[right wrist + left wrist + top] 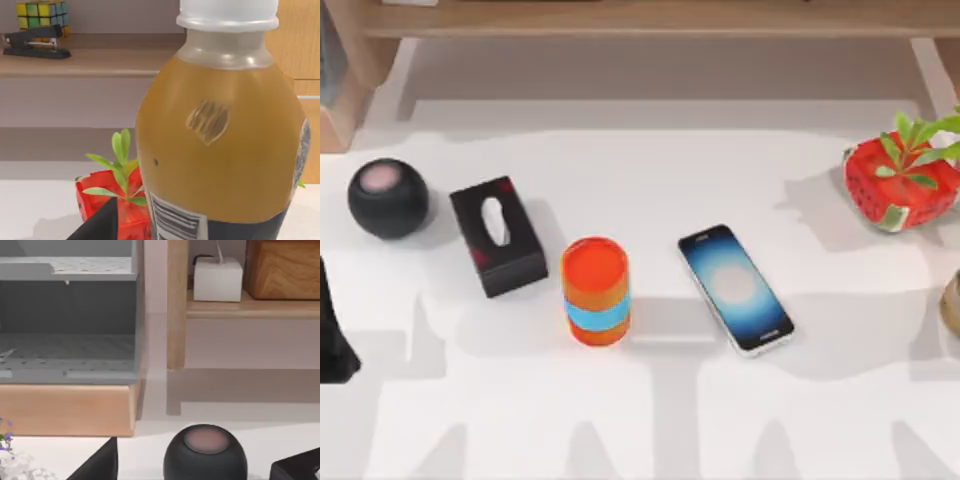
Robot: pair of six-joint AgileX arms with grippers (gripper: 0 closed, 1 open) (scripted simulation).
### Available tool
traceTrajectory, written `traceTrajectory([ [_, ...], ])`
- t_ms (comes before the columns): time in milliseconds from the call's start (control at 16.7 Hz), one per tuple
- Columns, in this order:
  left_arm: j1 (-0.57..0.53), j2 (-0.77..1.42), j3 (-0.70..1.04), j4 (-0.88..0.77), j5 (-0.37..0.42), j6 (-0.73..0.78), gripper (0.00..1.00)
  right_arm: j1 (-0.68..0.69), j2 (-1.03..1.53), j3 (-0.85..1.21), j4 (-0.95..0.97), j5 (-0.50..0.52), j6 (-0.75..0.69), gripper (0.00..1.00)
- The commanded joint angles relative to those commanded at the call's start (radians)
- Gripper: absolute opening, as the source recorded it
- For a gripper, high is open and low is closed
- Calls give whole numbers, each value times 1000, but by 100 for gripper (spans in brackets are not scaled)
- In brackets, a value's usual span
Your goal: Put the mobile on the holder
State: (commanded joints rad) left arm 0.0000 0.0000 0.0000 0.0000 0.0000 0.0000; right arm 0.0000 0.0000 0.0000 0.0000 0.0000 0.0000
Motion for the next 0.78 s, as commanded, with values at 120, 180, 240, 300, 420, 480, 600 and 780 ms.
traceTrajectory([
  [120, 0, 0, 0, 0, 0, 0, 100, 0, 0, 0, 0, 0, 0, 100],
  [180, 0, 0, 0, 0, 0, 0, 100, 2, 7, 10, -3, -1, 1, 100],
  [240, 0, 0, 0, 0, 0, 0, 100, 7, 21, 30, -9, -2, 4, 100],
  [300, 0, 0, 0, 0, 0, 0, 100, 14, 44, 60, -20, -3, 8, 100],
  [420, 0, 0, 0, 0, 0, 0, 100, 33, 115, 151, -55, -6, 16, 100],
  [480, 0, 0, 0, 0, 0, 0, 100, 45, 163, 213, -80, -6, 20, 100],
  [600, 0, 0, 0, 0, 0, 0, 100, 73, 287, 361, -147, -5, 26, 100],
  [780, 0, 0, 0, 0, 0, 0, 100, 122, 527, 621, -286, 0, 29, 100],
])
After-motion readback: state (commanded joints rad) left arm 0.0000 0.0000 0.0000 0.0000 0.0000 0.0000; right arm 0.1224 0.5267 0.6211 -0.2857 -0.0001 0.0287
